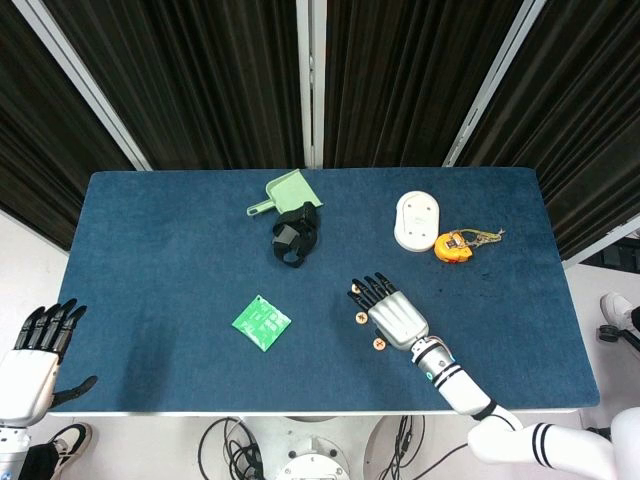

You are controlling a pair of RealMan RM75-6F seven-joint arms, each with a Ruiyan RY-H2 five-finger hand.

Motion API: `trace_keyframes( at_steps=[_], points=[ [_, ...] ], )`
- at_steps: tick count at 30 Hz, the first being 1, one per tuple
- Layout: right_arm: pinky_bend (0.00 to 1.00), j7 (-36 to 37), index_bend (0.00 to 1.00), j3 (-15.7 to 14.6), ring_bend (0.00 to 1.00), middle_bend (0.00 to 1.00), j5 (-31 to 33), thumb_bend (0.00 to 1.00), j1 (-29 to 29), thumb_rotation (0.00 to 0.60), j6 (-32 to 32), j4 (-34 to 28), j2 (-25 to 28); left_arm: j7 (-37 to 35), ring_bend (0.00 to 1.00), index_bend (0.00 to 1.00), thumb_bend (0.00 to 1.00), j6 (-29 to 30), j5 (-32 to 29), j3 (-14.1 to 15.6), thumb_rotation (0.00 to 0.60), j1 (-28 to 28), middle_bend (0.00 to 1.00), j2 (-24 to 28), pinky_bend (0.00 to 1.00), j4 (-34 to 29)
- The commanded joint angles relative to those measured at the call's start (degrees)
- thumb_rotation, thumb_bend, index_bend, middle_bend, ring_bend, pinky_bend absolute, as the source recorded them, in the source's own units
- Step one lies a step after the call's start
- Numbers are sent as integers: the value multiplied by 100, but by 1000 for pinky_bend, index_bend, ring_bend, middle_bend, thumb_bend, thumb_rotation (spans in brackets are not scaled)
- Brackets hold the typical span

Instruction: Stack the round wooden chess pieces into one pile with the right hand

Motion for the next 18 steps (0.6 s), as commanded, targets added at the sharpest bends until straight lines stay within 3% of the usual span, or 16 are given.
trace_keyframes(
  at_steps=[1, 6, 18],
  points=[
    [0, -17, 213, 8, 0, 0, 72, 240, 46, 600, 90, 213, -214, 1, 0, 0, 59, -23, -4, 3, 600, -7, 0, 3, 0, 1],
    [0, -31, 305, -16, 0, 0, 130, 241, 99, 600, 116, 438, -397, 3, 0, 0, 59, -37, 5, 8, 600, -12, 0, 8, 0, -10],
    [0, 72, 376, -49, 0, 0, 143, 269, 190, 600, 217, 749, -621, -41, 0, 0, 60, -96, -51, -3, 600, -29, 0, 12, 0, 11]
  ],
)
